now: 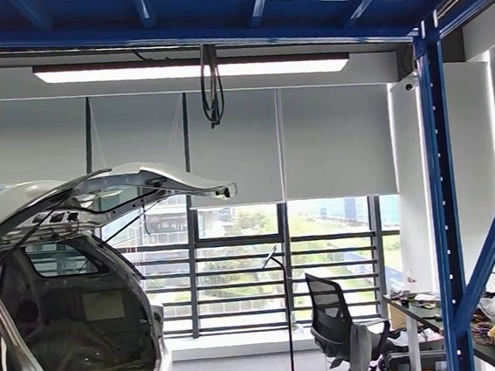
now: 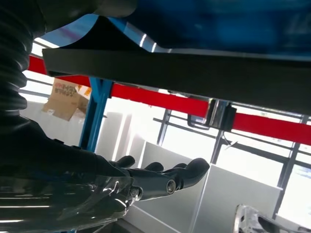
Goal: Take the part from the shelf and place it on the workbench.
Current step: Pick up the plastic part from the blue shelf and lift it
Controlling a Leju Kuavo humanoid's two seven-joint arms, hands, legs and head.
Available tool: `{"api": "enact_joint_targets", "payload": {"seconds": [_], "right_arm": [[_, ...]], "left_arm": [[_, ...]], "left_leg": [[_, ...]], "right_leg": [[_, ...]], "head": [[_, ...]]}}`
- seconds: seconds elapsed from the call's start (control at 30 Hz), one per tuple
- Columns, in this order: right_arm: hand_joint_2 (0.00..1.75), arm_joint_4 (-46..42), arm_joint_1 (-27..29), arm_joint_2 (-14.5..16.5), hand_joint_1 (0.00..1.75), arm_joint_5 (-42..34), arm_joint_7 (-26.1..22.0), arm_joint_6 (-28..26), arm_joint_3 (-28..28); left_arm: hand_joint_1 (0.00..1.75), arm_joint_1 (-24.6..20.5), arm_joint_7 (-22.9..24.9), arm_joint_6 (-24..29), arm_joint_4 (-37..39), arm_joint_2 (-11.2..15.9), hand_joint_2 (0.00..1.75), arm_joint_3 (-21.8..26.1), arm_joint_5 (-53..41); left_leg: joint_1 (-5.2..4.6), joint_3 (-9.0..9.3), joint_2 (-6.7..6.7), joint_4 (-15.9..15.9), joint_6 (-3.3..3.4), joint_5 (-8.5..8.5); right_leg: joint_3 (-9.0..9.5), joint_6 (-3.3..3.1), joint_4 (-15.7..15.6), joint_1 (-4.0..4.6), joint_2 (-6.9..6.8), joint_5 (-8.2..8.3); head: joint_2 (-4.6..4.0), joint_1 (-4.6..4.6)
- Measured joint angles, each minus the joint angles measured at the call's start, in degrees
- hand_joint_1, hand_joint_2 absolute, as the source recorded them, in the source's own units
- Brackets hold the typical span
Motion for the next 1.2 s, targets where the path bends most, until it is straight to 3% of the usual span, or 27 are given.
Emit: {"api": "enact_joint_targets", "payload": {"seconds": [0.37, 0.63, 0.73, 0.77, 0.8, 0.87, 1.2], "right_arm": [[1.75, 4.9, -2.0, 6.1, 0.00, 0.0, -5.5, -0.8, 0.1], [1.75, 5.7, -3.3, 10.0, 0.00, 0.0, -6.7, -0.6, 0.4], [1.75, 6.2, -4.1, 11.2, 0.49, 0.0, -6.7, 0.1, 1.0], [1.75, 6.5, -4.5, 11.5, 0.93, 0.0, -6.7, 0.5, 1.1], [1.75, 6.9, -4.9, 11.8, 1.25, -0.1, -6.7, 0.9, 1.2], [1.75, 7.9, -5.6, 12.1, 1.75, -0.5, -7.0, 1.8, 1.3], [1.75, 17.1, -8.1, 12.0, 1.75, -3.5, -8.8, 2.8, -1.4]], "left_arm": [[0.00, 0.0, 0.0, 0.0, 0.0, -0.2, 0.00, -0.3, -0.4], [0.00, 0.0, 0.0, -0.1, 0.0, -0.5, 0.00, -0.4, -0.6], [0.00, -0.1, -0.2, -0.2, 0.0, -0.5, 0.00, -0.6, -0.9], [0.00, -0.1, -0.2, -0.2, 0.0, -0.5, 0.00, -0.7, -1.0], [0.00, -0.1, -0.3, -0.2, 0.0, -0.6, 0.00, -0.8, -1.0], [0.00, -0.1, -0.4, -0.2, 0.0, -0.6, 0.00, -0.8, -1.0], [0.00, -0.1, -1.3, -0.6, 0.0, -0.7, 0.00, -0.8, -0.5]], "left_leg": [[0.00, 0.00, 0.01, 0.0, 0.00, 0.00], [0.00, 0.00, 0.03, 0.0, 0.00, 0.00], [0.00, 0.00, 0.03, 0.0, 0.00, 0.00], [0.00, 0.00, 0.02, 0.0, 0.00, 0.00], [0.00, 0.00, 0.02, 0.0, 0.00, 0.00], [0.00, 0.01, 0.02, 0.0, 0.00, 0.00], [-0.02, 0.02, 0.02, 0.0, 0.00, 0.00]], "right_leg": [[0.00, 0.00, 0.0, 0.00, 0.01, 0.00], [-0.01, 0.00, 0.0, 0.00, 0.02, 0.00], [-0.01, 0.00, 0.0, 0.00, 0.02, 0.00], [-0.01, 0.00, 0.0, 0.00, 0.02, 0.00], [-0.02, 0.00, 0.0, 0.00, 0.02, 0.00], [-0.01, 0.00, 0.0, 0.00, 0.02, 0.00], [-0.01, 0.00, 0.0, -0.01, 0.02, 0.00]], "head": [[0.00, 0.00], [0.00, 0.00], [0.00, 0.00], [0.00, 0.00], [0.00, 0.00], [0.00, 0.00], [0.00, 0.00]]}}
